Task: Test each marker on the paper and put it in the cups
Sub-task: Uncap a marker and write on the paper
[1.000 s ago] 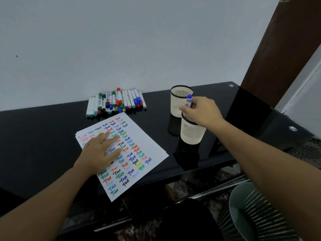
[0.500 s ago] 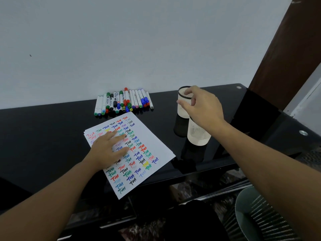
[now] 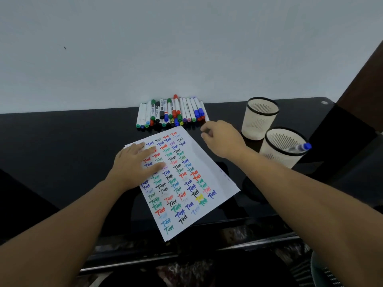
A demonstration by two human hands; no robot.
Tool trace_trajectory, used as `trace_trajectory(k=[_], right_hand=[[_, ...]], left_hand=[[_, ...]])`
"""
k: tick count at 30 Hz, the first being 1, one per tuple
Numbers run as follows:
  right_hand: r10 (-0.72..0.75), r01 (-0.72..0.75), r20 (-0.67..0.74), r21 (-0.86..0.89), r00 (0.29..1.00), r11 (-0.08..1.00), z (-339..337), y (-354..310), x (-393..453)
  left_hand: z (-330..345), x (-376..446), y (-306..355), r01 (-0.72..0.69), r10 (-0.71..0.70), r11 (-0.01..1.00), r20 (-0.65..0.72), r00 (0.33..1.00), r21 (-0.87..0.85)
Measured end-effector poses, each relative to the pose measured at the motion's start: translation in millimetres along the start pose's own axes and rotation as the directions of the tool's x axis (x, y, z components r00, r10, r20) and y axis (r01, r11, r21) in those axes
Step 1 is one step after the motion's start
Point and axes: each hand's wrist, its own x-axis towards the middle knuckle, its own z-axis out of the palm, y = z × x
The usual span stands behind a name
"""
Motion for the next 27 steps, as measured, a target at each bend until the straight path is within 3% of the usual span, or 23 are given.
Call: trace_trajectory(k=[8, 17, 27], right_hand=[[0.154, -0.158, 0.125, 0.018, 0.980, 0.987, 39, 27, 53], [0.198, -0.158, 0.221, -0.186, 0.955, 0.970, 47, 34, 81], [0.121, -0.123, -0.026, -0.145, 0.992, 0.982, 58, 33, 57]], left_hand=[[7, 2, -6, 0.001, -0.004, 0.998, -0.051, 0.999, -0.060], [4, 1, -4, 0.015, -0.017, 0.997, -0.037, 0.999, -0.071], [5, 3, -5, 0.014, -0.018, 0.998, -0.049, 0.999, -0.064]])
